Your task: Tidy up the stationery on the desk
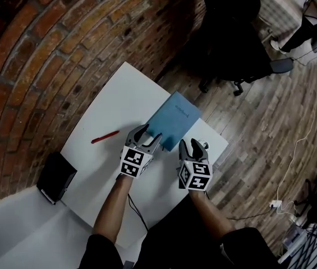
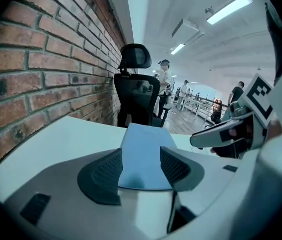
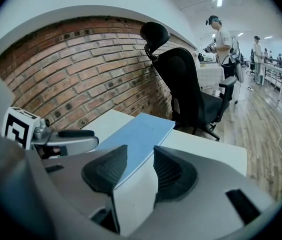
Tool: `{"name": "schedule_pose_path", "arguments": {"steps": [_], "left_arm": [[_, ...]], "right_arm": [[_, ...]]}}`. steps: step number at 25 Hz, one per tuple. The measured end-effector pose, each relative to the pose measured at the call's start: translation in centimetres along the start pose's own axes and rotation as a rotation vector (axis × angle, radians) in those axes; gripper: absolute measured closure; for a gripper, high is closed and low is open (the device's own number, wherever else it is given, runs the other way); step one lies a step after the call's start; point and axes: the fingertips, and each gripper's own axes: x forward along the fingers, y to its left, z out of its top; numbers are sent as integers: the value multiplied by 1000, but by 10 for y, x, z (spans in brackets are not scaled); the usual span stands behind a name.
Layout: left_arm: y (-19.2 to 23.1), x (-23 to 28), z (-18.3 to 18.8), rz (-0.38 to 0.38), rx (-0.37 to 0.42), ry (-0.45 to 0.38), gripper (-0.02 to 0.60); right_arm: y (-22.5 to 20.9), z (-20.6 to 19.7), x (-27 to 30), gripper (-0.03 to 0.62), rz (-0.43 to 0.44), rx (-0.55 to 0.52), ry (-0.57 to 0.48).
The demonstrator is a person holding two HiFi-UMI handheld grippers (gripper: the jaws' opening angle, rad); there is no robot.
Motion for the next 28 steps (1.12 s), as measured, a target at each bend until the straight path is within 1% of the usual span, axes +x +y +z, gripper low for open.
{"name": "schedule_pose_path", "arguments": {"steps": [5,12,16,21,24,28], "left_arm": [[10,13,0,-5,12,12,351],[24,29,7,-39,113,75,341],[29,42,10,-63,94,89,341],[27,58,3,-86,83,113,341],[28,62,-3,-87,69,122,341],[29,64,-1,-88,58,123,341]], "right_arm": [[-2,-2,12,439,1,3,18],[0,-5,23,439,0,12,37],[-3,-7,29,439,-12,29,48],[-9,-9,37,439,-26,42,68],[-8,-11,41,439,-19,46,78],[-8,-13,46,439,-19,63,90]]}}
